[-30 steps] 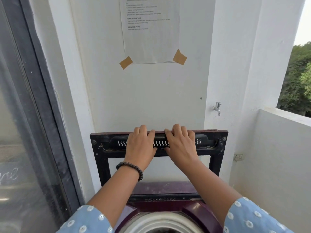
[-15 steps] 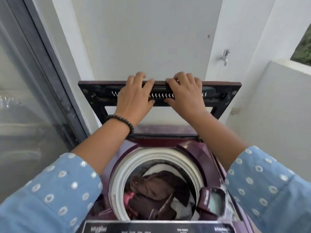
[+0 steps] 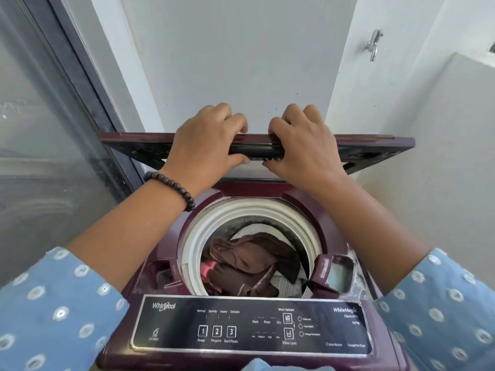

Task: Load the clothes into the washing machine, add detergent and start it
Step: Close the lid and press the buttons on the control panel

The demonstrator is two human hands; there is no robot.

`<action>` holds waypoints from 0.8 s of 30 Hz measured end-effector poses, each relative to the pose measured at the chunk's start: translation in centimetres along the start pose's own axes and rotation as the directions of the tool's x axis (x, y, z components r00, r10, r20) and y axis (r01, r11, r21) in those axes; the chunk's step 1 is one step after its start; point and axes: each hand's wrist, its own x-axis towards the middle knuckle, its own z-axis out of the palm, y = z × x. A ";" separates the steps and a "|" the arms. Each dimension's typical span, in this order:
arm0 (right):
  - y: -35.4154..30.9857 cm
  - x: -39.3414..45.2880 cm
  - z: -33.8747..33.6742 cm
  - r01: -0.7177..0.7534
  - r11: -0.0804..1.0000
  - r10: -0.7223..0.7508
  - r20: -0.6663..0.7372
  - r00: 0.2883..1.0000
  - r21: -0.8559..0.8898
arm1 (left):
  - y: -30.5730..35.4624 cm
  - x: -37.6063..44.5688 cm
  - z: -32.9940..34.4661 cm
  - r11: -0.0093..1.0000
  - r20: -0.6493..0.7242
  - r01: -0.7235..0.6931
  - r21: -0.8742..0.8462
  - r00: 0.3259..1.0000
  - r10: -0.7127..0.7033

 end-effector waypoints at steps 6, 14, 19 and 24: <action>-1.2 -2.6 -0.6 0.041 0.999 -0.039 0.180 0.983 -0.004 | 0.4 -2.6 0.5 0.999 0.152 -0.049 -0.021 0.987 0.052; -2.3 -5.1 -0.8 0.093 0.996 -0.090 0.477 0.874 0.018 | 0.6 -5.3 1.9 0.992 0.497 -0.073 -0.104 0.860 0.115; -2.9 -7.8 0.0 0.059 0.990 -0.125 0.627 0.769 0.126 | 1.2 -7.2 3.4 0.981 0.665 -0.006 -0.195 0.734 0.137; -3.5 -11.4 1.7 -0.079 0.965 -0.139 0.743 0.655 0.250 | 2.3 -10.6 5.8 0.970 0.753 0.064 -0.236 0.643 0.141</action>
